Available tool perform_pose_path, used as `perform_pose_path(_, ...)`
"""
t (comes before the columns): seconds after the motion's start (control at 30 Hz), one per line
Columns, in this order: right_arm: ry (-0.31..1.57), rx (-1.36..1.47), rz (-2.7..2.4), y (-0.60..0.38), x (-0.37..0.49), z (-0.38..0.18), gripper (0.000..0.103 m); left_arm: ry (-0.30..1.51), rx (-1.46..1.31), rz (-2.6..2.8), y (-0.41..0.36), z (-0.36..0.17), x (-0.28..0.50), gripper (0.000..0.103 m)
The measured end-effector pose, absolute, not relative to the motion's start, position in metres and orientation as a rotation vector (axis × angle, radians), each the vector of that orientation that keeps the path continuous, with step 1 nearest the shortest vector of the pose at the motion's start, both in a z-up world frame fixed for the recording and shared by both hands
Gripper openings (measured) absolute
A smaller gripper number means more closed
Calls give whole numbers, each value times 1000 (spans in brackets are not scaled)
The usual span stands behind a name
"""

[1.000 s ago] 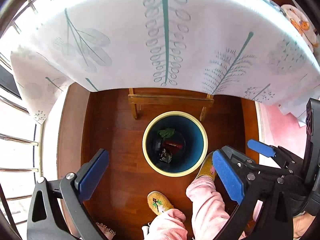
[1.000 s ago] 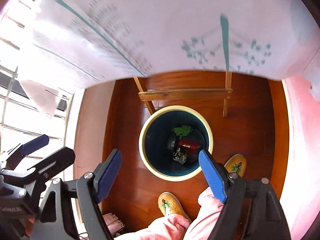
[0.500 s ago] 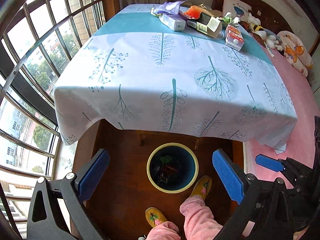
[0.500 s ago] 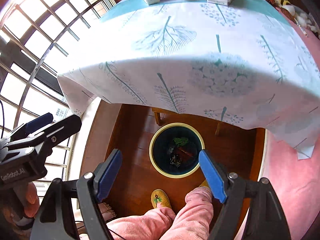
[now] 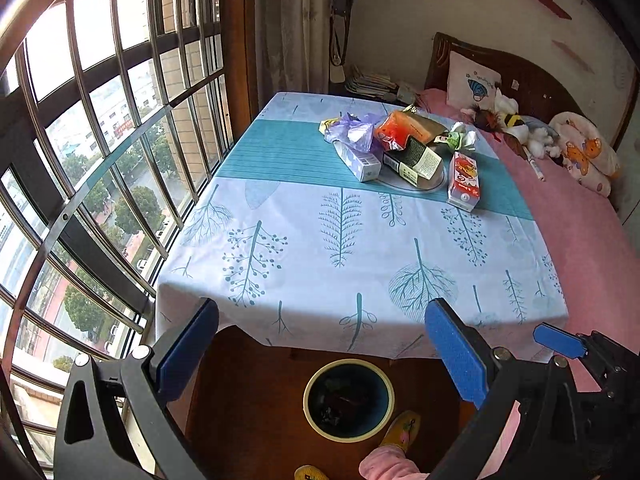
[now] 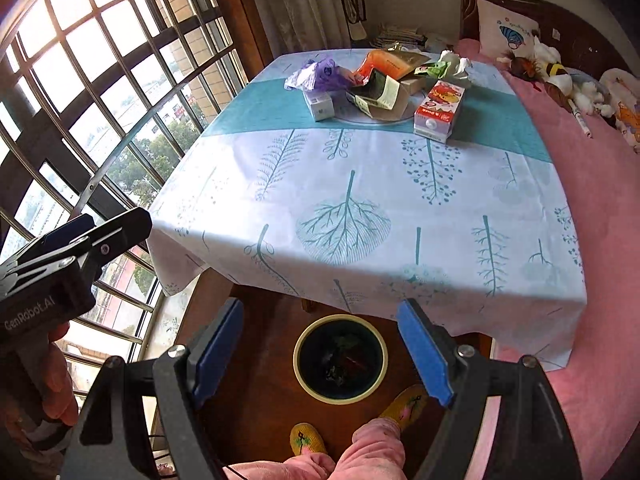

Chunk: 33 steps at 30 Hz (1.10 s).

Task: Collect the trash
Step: 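Raise both tools back toward the remaining trash on the table, then grasp the purple plastic bag with the left tool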

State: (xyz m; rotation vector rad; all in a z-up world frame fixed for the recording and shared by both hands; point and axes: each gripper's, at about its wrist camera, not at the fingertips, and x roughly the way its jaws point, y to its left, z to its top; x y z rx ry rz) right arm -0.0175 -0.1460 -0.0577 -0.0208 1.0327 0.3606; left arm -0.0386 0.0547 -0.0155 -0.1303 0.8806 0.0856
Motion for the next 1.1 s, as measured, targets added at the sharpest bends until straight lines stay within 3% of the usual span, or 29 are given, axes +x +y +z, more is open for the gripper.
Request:
perform_pose_path(0.47,899,-50,337,-136,19,-26,80,831,-133,110,74,5,4,102)
perform_pose_path(0.8,878,-73,412,-142,120,-30,79,894,-89,160,63,-6,90,102)
perform_pose_path(0.9,922,-57,469,-147,158,-37,66,930,-111,181,57,-10,129,102)
perform_pose_path(1.1,963,-56,571,-158,231,-47,65,1006,-177,214,51,-22,211,102)
